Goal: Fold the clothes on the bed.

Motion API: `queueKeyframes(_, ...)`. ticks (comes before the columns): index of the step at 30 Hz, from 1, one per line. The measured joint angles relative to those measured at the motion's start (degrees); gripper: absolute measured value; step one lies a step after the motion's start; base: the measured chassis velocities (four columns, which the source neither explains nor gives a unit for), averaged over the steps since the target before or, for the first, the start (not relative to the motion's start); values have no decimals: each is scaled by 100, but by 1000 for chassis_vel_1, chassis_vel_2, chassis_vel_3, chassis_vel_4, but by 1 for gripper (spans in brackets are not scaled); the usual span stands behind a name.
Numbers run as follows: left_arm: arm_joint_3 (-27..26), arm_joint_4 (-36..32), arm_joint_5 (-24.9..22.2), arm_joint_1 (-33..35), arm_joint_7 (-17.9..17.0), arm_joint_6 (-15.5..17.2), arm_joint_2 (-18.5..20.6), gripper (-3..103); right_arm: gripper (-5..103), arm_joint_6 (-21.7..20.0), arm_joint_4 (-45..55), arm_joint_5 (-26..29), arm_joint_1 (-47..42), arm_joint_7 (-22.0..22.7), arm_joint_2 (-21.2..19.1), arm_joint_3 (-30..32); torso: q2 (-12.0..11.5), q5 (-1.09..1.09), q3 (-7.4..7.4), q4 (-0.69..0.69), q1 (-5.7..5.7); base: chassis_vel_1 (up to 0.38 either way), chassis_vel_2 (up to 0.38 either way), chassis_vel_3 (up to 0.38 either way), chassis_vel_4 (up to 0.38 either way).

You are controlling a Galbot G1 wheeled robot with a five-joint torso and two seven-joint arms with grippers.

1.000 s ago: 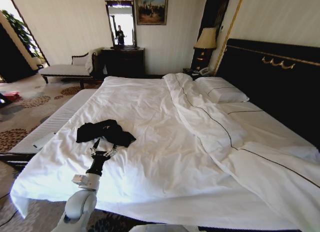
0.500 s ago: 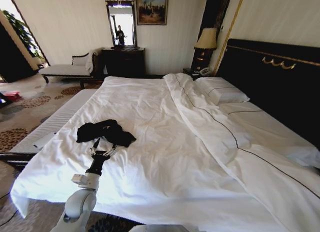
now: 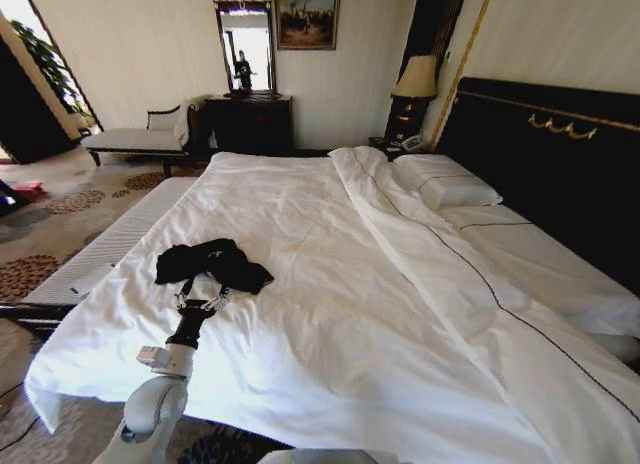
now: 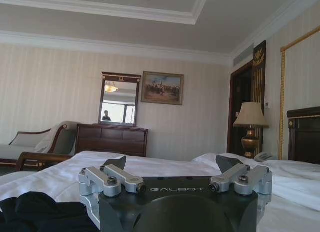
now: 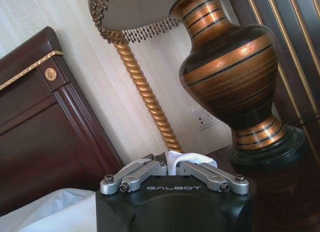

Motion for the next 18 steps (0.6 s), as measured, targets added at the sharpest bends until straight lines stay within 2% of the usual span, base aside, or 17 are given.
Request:
queueKeyframes(1, -12, 0, -9, 9, 5, -9, 7, 100, 3, 4, 34, -102, 25, 33, 10, -13, 0, -1, 0, -5, 0, 0, 0, 0, 0)
queueKeyframes(3, -21, 2, -15, 15, 7, -15, 14, 100, 3, 10, 61, -155, 38, 45, 17, -18, 0, -3, 0, -9, 0, 0, 0, 0, 0)
queueKeyframes(4, -29, 3, -20, 17, 10, -18, 21, 100, 9, 11, 96, -199, 53, 49, 22, -27, 1, -5, -1, -11, -1, 0, 0, 0, 0)
queueKeyframes(6, -73, 12, -45, 24, 14, -27, 42, 100, 19, -26, 216, -277, 87, 53, 36, -55, 1, -3, -1, -11, -1, 0, 0, 0, 0)
queueKeyframes(7, -73, 12, -45, 24, 14, -27, 42, 100, 19, -26, 216, -277, 87, 53, 36, -55, 1, -3, -1, -11, -1, 0, 0, 0, 0)
queueKeyframes(9, -128, 25, -72, 31, 15, -35, 55, 100, 30, -185, 394, -282, 89, 118, 31, -52, 1, -3, -1, -2, -1, 0, 0, 0, 0)
queueKeyframes(10, -128, 25, -72, 31, 15, -35, 55, 100, 30, -185, 394, -282, 89, 118, 31, -52, 1, -3, -1, -2, -1, 0, 0, 0, 0)
queueKeyframes(11, -147, 31, -75, 32, 15, -38, 56, 100, 30, -294, 480, -285, 74, 191, 18, -30, 1, -2, 0, -1, -1, 0, 0, 0, 0)
queueKeyframes(13, -176, 45, -76, 34, 16, -39, 52, 100, 41, -553, 667, -407, 37, 491, -30, 53, 1, -2, 0, -1, -1, 0, 0, 0, 0)
queueKeyframes(15, -198, 63, -73, 35, 16, -39, 26, 100, 51, -944, 962, -563, -44, 977, -110, 242, 1, -1, 0, -1, -1, 0, 0, 0, 0)
queueKeyframes(17, -204, 73, -66, 35, 16, -39, 7, 100, 51, -1067, 1114, -545, -101, 1134, -158, 337, 1, 0, 0, -2, -1, 0, 0, 0, 0)
queueKeyframes(18, -206, 82, -50, 34, 16, -39, -21, 100, 57, -1182, 1300, -441, -159, 1271, -235, 472, 1, -3, 0, -2, -1, 0, 0, 0, 0)
